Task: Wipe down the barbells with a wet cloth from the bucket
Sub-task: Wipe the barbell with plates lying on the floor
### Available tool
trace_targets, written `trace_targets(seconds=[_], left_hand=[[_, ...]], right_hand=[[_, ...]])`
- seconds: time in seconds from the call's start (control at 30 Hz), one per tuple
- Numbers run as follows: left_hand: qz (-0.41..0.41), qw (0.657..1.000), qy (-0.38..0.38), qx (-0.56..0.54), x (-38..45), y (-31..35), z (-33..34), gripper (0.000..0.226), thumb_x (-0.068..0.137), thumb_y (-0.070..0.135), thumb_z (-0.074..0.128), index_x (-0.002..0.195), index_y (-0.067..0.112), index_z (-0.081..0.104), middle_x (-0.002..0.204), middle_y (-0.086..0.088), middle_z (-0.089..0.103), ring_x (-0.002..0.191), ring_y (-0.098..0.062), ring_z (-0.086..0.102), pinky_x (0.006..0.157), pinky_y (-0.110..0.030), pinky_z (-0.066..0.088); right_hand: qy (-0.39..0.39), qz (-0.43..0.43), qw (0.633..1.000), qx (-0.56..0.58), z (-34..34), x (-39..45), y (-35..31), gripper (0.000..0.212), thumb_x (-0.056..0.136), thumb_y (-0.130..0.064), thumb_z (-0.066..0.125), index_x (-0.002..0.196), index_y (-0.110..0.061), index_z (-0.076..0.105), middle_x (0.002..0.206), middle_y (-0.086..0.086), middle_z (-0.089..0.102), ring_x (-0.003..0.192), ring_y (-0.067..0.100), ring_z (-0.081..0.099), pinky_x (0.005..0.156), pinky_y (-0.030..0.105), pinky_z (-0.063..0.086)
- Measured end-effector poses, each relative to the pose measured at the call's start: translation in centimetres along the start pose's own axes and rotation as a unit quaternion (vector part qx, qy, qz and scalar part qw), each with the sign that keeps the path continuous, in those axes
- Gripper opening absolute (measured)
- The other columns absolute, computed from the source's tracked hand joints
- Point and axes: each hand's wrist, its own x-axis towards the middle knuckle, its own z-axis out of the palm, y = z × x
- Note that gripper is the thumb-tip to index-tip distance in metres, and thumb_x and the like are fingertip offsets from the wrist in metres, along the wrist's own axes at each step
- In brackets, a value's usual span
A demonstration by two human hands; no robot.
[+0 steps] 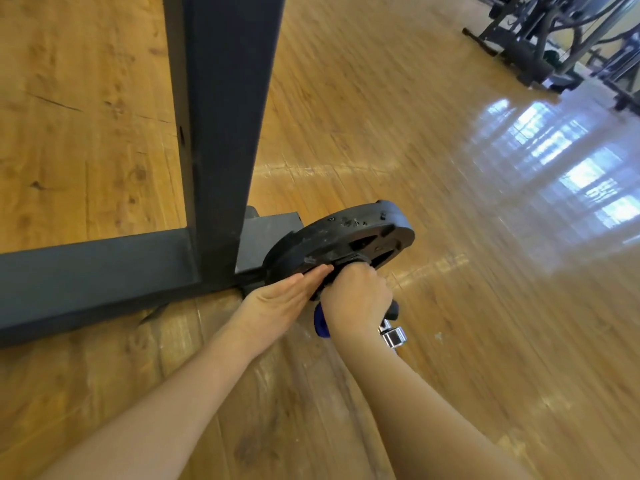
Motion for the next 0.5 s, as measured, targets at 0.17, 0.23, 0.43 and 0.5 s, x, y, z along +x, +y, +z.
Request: trace_targets(seconds=[0.17,0.23,0.43,0.5], left_hand=[[-0.003,1.0,-0.006,-0.005,-0.1,0.0,0.1,0.066,0.087,0.011,0.021,0.144,-0.007,-0.006,0.147,-0.034,-0.024,0.135,-0.047,-0.028,0.107,-0.057,-0.025],[0.0,1.0,-0.012,-0.015,-0.2,0.1,0.0,0.066,0.087,0.009,0.02,0.143,-0.008,-0.01,0.147,-0.033,-0.025,0.133,-0.048,-0.03,0.106,-0.058,-0.026],[0.005,0.999,-0.04,-0.006,0.2,-0.2,-0.3,0.064,0.088,0.008,0.013,0.145,-0.005,-0.01,0.15,-0.025,-0.022,0.134,-0.041,-0.026,0.101,-0.06,-0.03],[0.008,1.0,-0.029,0.001,0.5,-0.3,-0.4,0.062,0.085,0.002,0.008,0.143,-0.008,-0.013,0.148,-0.024,-0.019,0.133,-0.038,-0.023,0.099,-0.06,-0.031]], right_hand=[[-0.006,-0.054,0.998,-0.02,0.1,-3.7,4.2,0.046,0.094,-0.026,0.046,0.134,-0.005,0.038,0.124,0.007,0.054,0.11,0.022,0.054,0.09,0.03,0.043],[-0.024,-0.051,0.998,-0.034,0.2,-4.6,4.9,0.051,0.094,-0.024,0.045,0.14,-0.005,0.034,0.13,0.007,0.051,0.116,0.022,0.05,0.097,0.031,0.041],[-0.035,0.049,0.998,-0.024,-0.3,-1.3,1.2,0.023,0.091,-0.02,0.053,0.109,-0.007,0.055,0.102,0.007,0.062,0.095,0.024,0.058,0.079,0.032,0.043],[-0.021,0.046,0.998,-0.023,-0.3,-0.4,0.5,0.021,0.091,-0.02,0.052,0.108,-0.007,0.056,0.1,0.007,0.062,0.094,0.024,0.058,0.078,0.033,0.043]])
